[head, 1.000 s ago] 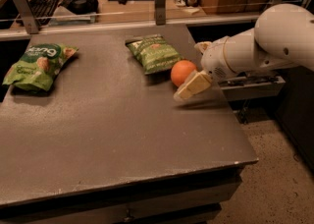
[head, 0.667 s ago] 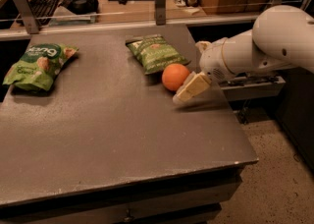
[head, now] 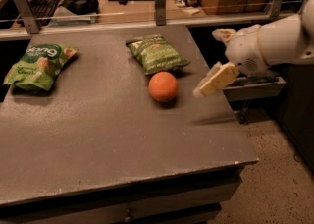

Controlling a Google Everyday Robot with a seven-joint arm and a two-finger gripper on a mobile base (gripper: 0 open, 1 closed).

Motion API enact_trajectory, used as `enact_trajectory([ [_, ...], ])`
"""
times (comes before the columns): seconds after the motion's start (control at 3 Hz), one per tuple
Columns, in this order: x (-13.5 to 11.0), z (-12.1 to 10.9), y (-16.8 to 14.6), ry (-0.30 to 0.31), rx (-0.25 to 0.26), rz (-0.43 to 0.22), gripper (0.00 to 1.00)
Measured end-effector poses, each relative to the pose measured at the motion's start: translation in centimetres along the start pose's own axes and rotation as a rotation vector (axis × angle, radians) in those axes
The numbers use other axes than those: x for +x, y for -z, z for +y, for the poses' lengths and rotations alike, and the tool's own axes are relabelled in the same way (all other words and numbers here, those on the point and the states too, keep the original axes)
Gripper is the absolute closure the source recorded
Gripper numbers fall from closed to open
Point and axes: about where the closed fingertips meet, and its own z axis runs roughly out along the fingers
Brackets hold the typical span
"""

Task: Move orange near green jalapeno chip bag

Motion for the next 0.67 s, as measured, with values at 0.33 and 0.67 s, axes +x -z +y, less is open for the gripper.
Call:
enact_trajectory([
  [0.33,-1.8,0.8,6.1,0.048,-0.04,-0.037,0.0],
  [0.67,-2.1,1.8,6.3,0.058,-0.082,-0.034,0.0],
])
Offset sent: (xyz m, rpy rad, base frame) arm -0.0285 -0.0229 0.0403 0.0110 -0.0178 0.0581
